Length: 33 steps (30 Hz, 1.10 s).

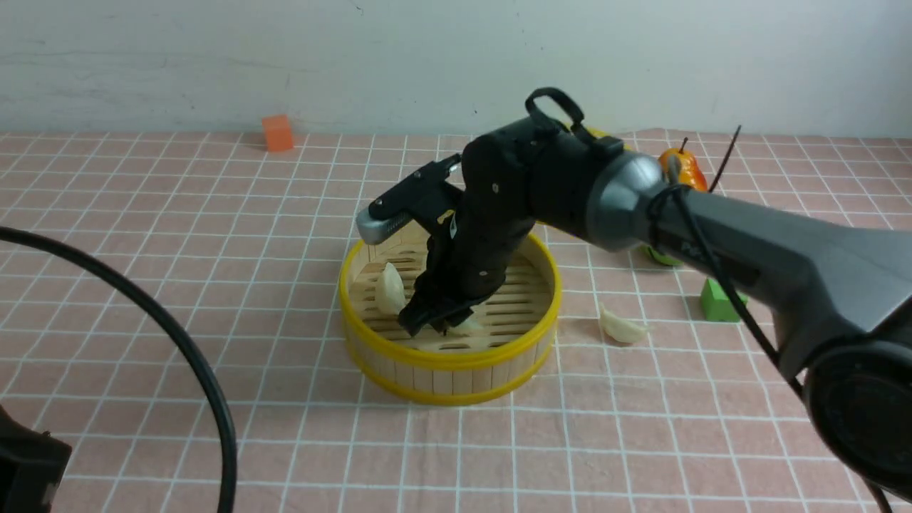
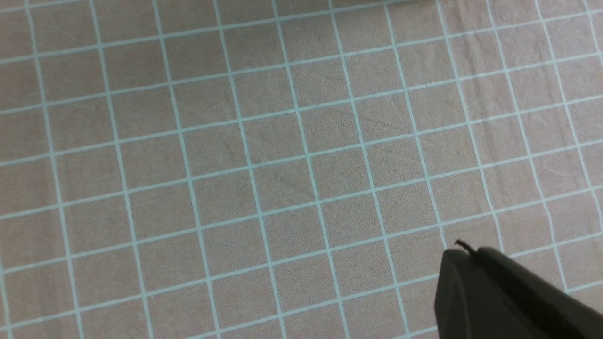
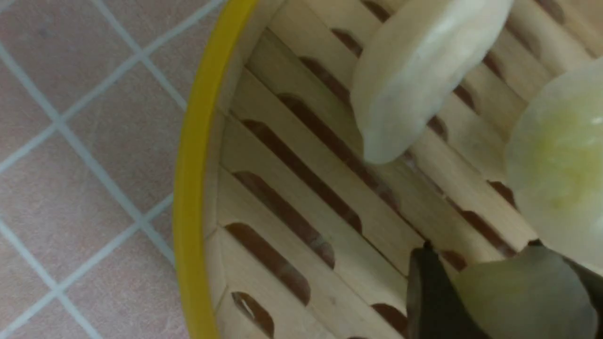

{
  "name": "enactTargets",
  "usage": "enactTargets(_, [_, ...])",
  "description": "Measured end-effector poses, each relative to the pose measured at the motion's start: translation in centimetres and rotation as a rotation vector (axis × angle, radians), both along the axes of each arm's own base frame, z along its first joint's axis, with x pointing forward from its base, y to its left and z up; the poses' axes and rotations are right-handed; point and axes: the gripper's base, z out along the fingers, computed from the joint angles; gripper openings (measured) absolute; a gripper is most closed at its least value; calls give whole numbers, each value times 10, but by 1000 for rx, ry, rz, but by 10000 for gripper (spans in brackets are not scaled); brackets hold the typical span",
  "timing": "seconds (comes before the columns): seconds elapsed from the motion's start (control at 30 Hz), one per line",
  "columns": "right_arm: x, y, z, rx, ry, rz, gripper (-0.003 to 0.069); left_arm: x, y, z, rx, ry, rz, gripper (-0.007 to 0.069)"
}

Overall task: Put the dumplings into the steamer on the table with the pink tablecloth.
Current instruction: 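Place the dumpling in the bamboo steamer basket with the right gripper, then reach for and grasp a dumpling lying on the table beside the steamer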

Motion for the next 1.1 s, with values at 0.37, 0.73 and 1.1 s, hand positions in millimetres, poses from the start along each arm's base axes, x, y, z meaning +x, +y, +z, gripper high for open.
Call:
enactTargets(0.37, [0, -6, 46, -72, 40, -36, 638, 0, 0, 0, 10, -5, -15, -14])
enactTargets(0.73, [1, -74, 118, -75, -44, -145, 508, 0, 0, 0, 9, -3, -15, -11])
enactTargets(1.1, [17, -159, 29, -153, 223, -236, 369, 0, 0, 0, 8, -8, -16, -3])
